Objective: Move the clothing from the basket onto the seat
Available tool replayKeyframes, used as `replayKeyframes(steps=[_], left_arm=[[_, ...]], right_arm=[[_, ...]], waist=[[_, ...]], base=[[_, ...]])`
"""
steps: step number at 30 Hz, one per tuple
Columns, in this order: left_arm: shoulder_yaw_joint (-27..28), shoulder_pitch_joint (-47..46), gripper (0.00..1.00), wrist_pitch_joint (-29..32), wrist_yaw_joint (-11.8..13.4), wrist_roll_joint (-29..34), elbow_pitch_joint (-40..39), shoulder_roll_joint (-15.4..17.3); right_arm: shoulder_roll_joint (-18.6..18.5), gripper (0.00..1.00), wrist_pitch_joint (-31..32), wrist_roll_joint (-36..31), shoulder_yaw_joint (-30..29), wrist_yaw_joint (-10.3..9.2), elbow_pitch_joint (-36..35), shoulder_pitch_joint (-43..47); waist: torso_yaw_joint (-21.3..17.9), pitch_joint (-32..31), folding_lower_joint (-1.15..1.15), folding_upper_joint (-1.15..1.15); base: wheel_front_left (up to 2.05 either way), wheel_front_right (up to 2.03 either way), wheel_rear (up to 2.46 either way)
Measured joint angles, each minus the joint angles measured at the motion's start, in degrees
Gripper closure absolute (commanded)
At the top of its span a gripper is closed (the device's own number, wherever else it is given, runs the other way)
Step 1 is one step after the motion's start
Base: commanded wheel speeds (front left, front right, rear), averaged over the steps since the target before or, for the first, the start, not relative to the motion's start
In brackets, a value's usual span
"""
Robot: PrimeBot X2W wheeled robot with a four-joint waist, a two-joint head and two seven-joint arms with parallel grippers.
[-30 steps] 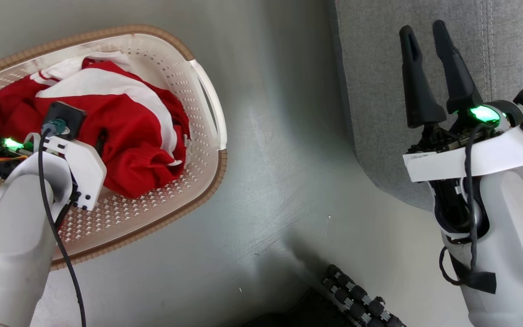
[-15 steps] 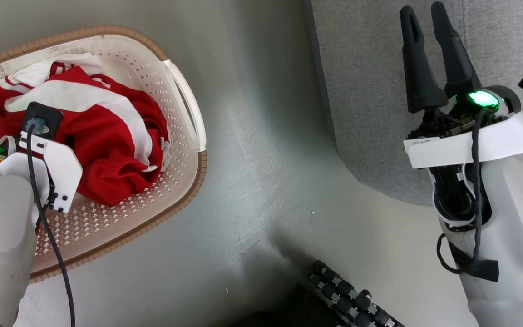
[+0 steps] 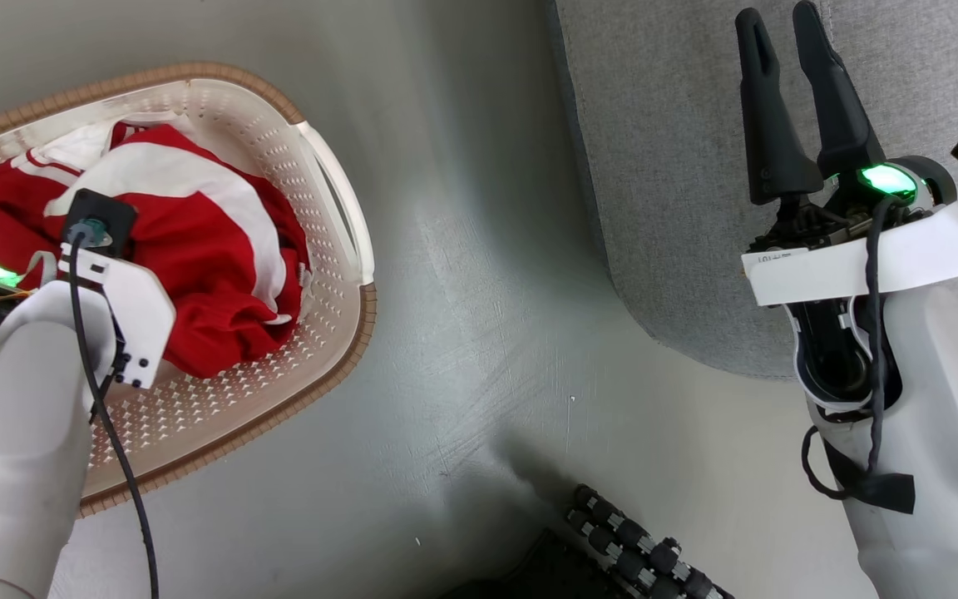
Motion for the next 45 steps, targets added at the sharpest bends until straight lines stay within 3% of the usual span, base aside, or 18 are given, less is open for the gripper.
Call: replayKeyframes(steps=[17, 35, 45], left_arm=[[-1.64, 0.73, 1.0, -8.18, -1.98, -0.74, -1.35, -3.09], [-0.52, 5.89, 1.0, -19.22, -2.74, -5.68, -4.94, -5.36], [-0.48, 7.79, 1.0, -20.64, -3.47, -7.2, -7.32, -6.76]], right_arm=[[-0.01, 0.0, 0.0, -0.69, -1.08, 0.0, 1.05, -0.02], [-0.02, 0.0, -0.07, -3.31, -2.21, 0.0, 2.59, -0.05], [-0.07, 0.0, -0.08, -6.08, -2.43, 0.0, 3.65, 0.02]], waist=[[1.43, -3.86, 0.0, 0.0], [4.81, -10.11, 0.0, 0.0], [7.07, -14.51, 0.0, 0.0]], base=[[0.0, 0.0, 0.0], [0.0, 0.0, 0.0], [0.0, 0.0, 0.0]])
